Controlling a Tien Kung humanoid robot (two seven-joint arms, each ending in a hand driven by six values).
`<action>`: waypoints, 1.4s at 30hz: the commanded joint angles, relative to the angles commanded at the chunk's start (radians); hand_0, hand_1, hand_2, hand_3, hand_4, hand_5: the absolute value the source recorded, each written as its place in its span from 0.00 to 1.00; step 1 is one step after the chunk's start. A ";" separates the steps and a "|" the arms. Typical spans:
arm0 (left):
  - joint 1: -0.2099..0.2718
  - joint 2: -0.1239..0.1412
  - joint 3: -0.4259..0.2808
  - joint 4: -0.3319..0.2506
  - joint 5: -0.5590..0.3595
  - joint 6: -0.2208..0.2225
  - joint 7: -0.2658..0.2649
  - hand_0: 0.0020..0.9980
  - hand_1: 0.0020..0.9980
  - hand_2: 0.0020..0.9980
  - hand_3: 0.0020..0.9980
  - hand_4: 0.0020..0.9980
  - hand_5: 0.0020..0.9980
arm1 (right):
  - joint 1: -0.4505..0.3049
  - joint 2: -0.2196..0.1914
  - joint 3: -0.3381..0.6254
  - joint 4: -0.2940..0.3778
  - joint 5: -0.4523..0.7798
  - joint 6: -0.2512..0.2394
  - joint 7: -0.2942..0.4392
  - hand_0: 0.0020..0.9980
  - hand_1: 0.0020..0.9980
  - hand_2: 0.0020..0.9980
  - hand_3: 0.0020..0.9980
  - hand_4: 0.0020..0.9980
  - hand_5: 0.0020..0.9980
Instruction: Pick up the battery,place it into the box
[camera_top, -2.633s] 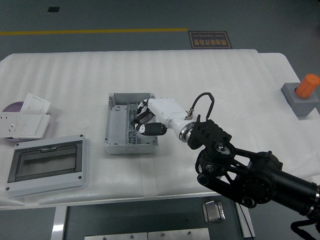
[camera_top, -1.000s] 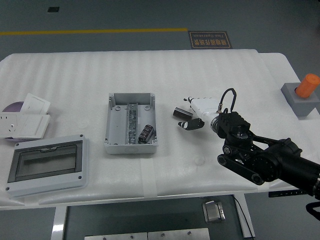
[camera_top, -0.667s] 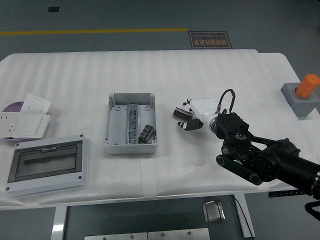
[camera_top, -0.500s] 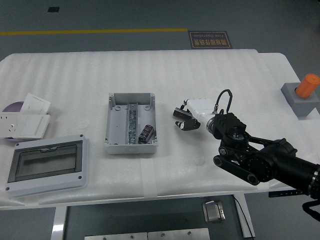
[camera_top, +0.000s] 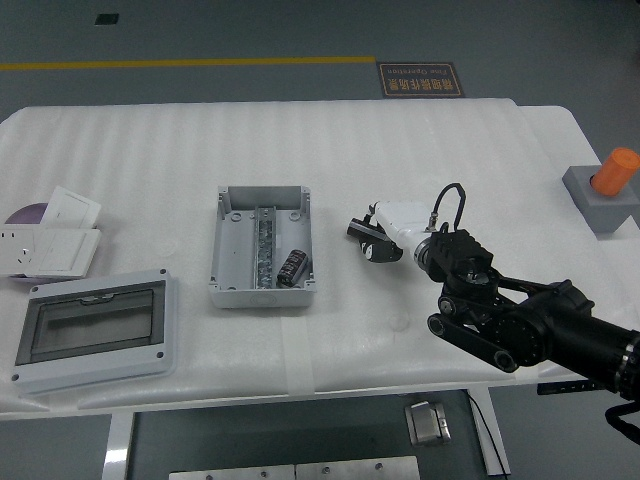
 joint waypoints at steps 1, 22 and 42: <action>0.000 0.000 -0.002 0.000 0.002 0.000 0.000 0.65 0.67 0.58 0.62 0.69 0.52 | -0.001 0.000 -0.001 0.000 0.000 -0.002 0.001 0.48 0.51 0.45 0.66 0.49 0.31; -0.001 -0.001 -0.014 0.000 0.009 0.004 -0.003 0.65 0.67 0.58 0.62 0.70 0.52 | -0.007 -0.037 0.101 0.124 -0.072 -0.023 -0.005 0.47 0.50 0.42 0.65 0.49 0.31; 0.004 -0.001 -0.014 0.000 0.013 0.003 0.002 0.66 0.67 0.58 0.63 0.70 0.52 | -0.039 0.023 0.073 0.470 -0.070 -0.033 -0.006 0.48 0.50 0.43 0.66 0.50 0.32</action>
